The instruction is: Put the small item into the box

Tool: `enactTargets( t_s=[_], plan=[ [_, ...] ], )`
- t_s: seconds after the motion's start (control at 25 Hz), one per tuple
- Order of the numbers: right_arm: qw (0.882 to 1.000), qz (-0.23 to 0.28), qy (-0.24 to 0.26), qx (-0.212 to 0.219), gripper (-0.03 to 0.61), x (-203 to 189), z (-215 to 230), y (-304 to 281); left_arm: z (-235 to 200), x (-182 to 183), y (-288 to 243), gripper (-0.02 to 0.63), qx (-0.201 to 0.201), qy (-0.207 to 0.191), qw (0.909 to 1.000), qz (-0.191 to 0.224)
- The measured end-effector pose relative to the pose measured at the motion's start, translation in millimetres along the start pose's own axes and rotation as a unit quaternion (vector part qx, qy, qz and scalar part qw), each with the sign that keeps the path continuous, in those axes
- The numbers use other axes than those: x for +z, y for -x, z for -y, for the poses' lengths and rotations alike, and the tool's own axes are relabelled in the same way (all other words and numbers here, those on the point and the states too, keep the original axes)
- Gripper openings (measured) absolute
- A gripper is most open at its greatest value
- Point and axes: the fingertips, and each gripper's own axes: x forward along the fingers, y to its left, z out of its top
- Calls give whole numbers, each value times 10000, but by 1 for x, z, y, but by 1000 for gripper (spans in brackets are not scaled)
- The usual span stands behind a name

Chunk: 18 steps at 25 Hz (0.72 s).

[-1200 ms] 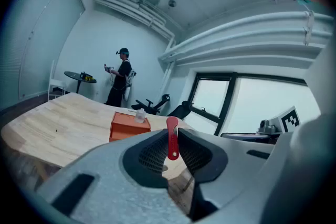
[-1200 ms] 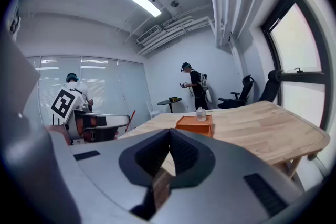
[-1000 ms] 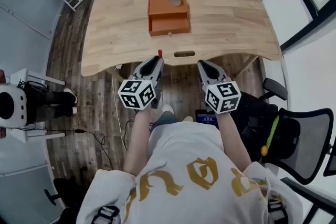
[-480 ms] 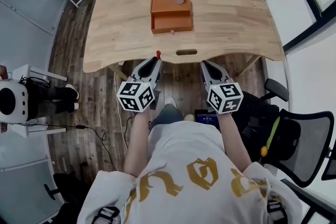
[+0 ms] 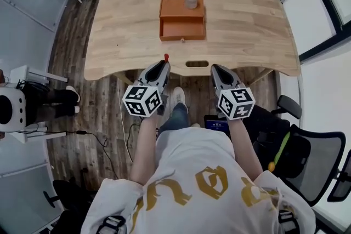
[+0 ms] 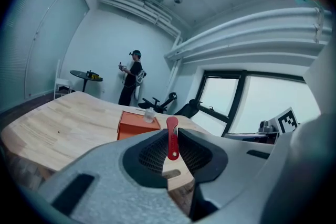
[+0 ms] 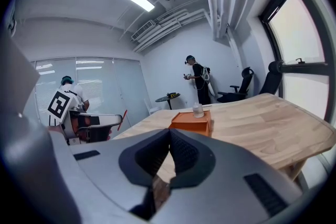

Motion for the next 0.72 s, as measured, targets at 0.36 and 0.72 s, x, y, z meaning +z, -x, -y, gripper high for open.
enactTargets(
  t_s=[0.36,0.72],
  plan=[
    [9988,-124,-262,-393,12,32,64,-85,-58,35,-98,57,-168,-7,9995,-260],
    [9968,-231,-495,-575,12,63,102,-188,-128,73,-192,57,-409,-29,9979,-501]
  ],
)
